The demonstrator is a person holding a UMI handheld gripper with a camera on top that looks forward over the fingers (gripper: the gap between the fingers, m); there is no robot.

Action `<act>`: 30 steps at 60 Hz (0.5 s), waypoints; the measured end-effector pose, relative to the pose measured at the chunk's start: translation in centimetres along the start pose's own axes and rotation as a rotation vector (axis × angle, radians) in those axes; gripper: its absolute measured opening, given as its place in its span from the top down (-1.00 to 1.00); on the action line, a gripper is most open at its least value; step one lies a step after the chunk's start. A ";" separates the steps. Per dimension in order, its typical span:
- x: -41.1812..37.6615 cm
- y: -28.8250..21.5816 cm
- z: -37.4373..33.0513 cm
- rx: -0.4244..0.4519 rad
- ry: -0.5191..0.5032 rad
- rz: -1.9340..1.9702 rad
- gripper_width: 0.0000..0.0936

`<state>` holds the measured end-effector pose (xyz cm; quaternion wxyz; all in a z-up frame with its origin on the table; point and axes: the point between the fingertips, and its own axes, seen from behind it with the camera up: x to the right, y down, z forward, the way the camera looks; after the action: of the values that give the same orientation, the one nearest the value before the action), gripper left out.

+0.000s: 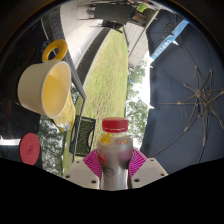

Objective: Pour water

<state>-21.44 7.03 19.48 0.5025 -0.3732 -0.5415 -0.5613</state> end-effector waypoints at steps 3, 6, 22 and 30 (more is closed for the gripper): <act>-0.5 -1.9 0.2 0.016 0.028 -0.204 0.35; -2.3 -4.1 0.5 0.068 0.019 -0.348 0.35; -3.2 -3.2 1.8 0.042 0.011 -0.481 0.35; 0.5 1.8 0.4 -0.011 -0.009 0.246 0.34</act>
<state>-19.89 7.50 20.47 0.5631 -0.4418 -0.4908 -0.4968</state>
